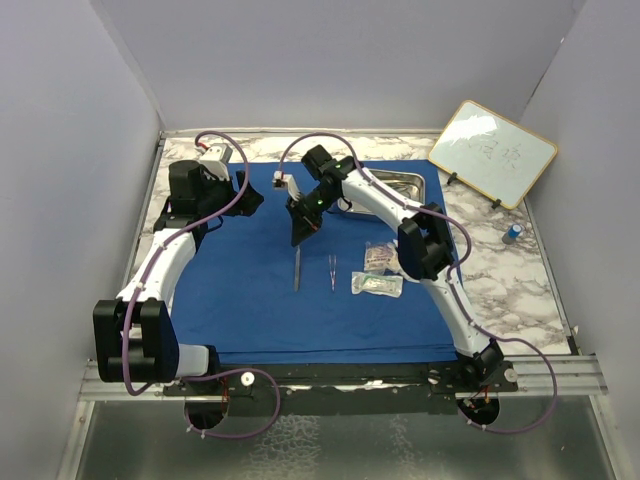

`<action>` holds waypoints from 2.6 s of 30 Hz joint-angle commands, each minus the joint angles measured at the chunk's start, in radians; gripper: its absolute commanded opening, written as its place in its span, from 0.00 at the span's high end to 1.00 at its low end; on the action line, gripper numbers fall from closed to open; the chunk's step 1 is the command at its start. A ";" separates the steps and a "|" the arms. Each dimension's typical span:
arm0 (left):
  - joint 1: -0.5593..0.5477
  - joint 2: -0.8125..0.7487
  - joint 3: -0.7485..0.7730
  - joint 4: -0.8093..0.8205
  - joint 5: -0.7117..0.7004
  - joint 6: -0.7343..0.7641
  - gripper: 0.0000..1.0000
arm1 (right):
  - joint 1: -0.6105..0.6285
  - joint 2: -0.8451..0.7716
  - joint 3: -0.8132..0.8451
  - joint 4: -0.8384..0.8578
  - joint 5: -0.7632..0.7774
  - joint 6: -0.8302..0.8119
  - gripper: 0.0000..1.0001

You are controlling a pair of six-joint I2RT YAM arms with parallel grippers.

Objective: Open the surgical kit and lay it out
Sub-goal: Place the medical item in the surgical kit.

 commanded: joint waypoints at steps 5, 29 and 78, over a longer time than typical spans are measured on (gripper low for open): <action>0.009 0.005 -0.004 0.012 0.050 -0.022 0.29 | 0.007 0.056 0.044 0.099 -0.134 0.061 0.99; 0.032 0.004 -0.012 0.023 0.091 -0.047 0.29 | -0.034 0.080 -0.150 0.495 -0.342 0.459 0.99; 0.038 0.032 -0.017 0.041 0.118 -0.063 0.30 | -0.047 0.057 -0.328 0.894 -0.278 0.788 0.88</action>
